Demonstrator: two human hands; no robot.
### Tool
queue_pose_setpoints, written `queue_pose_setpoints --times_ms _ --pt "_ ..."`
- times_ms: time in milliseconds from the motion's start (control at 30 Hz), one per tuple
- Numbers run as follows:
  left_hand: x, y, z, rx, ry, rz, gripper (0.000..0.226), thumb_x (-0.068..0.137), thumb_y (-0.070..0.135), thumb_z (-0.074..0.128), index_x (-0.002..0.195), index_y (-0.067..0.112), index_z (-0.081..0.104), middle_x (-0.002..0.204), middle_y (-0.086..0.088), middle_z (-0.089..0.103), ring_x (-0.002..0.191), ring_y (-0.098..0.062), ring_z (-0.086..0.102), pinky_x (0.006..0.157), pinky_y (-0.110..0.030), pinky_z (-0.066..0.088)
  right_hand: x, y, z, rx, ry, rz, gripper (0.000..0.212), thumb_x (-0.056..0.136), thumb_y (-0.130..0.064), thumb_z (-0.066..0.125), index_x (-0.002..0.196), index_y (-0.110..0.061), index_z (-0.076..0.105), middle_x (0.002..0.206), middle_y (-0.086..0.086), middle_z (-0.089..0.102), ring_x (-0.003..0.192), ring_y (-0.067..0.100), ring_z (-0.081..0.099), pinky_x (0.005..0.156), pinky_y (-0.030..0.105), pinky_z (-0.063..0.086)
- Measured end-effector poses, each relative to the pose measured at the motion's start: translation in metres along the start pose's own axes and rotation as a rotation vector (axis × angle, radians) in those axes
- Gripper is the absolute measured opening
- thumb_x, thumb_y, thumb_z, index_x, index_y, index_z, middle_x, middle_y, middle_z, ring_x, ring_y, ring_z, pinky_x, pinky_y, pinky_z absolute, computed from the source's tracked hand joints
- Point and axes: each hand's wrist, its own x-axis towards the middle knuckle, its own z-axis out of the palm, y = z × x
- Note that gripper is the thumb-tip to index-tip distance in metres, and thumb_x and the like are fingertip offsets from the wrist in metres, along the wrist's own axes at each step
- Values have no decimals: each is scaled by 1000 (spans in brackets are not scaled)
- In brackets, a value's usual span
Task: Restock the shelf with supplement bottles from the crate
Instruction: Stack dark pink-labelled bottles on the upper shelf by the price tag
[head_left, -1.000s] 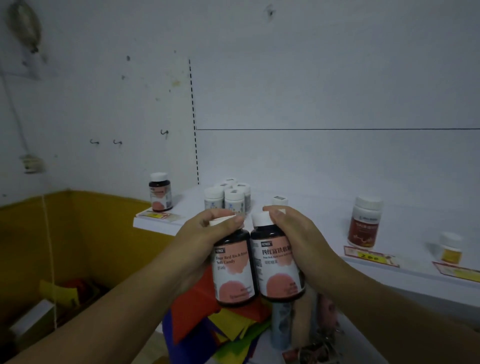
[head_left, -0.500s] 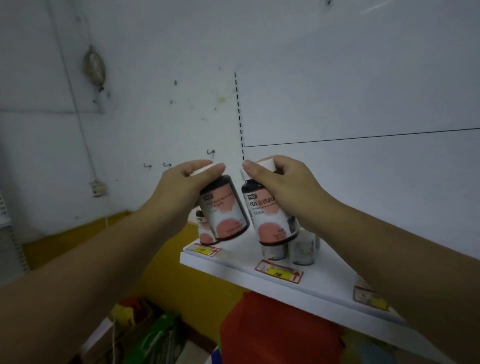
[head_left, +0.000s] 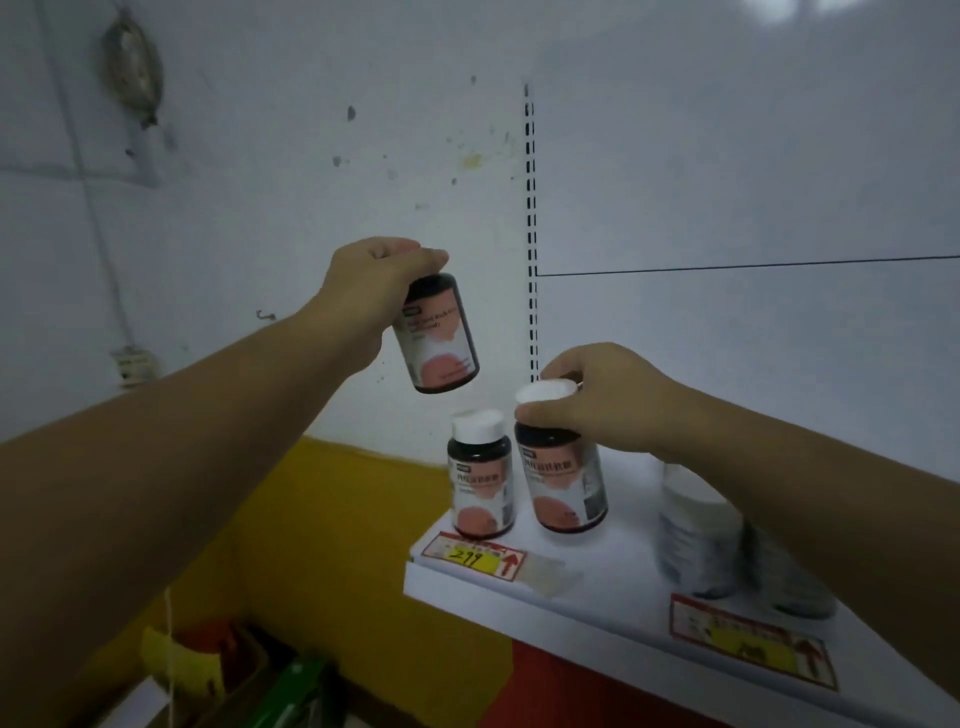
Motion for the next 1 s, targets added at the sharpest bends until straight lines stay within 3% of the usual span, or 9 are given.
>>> queue_pose_setpoints --times_ms 133,267,367,467,533,600,733,900,1000 --pt "43 -35 -2 -26 -109 -32 14 72 23 75 79 19 64 93 -6 68 87 -22 65 77 -36 54 12 2 21 -75 3 125 48 72 -39 73 102 -2 66 108 15 66 94 21 62 83 38 52" --pt "66 -81 20 21 -307 -117 11 73 21 73 74 15 64 85 -6 66 85 -24 63 77 -37 52 12 12 37 -98 41 196 43 75 -38 70 102 -6 66 109 10 67 91 18 62 79 28 50" --pt "64 -111 39 50 -456 -218 10 73 19 73 77 18 64 92 -7 67 88 -23 62 74 -36 53 11 16 40 -46 65 214 35 78 -39 67 105 -18 65 105 -2 66 86 3 59 73 17 47" --pt "60 -129 53 101 -621 -305 15 71 16 75 83 20 66 96 -7 67 89 -22 63 66 -32 54 12 19 47 -110 76 206 36 80 -41 60 113 -29 61 112 -13 60 99 6 56 78 20 42" --pt "58 -133 58 163 -730 -325 20 69 17 76 86 19 67 98 -7 68 93 -24 63 74 -38 57 10 19 52 -163 129 196 34 79 -43 57 111 -32 60 108 -16 60 99 6 55 76 20 41" --pt "57 -133 61 206 -827 -334 21 69 18 77 87 17 68 99 -9 68 96 -27 63 84 -42 56 8 18 57 -205 170 181 40 76 -47 52 113 -33 59 109 -16 61 98 5 55 78 23 43" --pt "56 -135 66 229 -939 -294 15 69 19 76 82 14 69 95 -11 71 90 -27 64 77 -38 53 1 15 67 -284 246 148 50 72 -52 46 116 -31 57 113 -13 62 96 8 56 85 31 48" --pt "54 -134 69 305 -1020 -229 20 71 24 75 86 12 68 92 -10 70 83 -24 65 72 -35 52 -4 12 71 -297 257 128 39 73 -52 44 105 -32 57 103 -11 63 89 7 57 79 32 49" --pt "54 -133 68 343 -1056 -210 18 74 30 73 83 15 68 92 -9 71 86 -25 66 77 -39 54 -3 12 72 -301 225 114 33 77 -49 43 99 -29 56 101 -8 62 88 9 56 78 34 48"
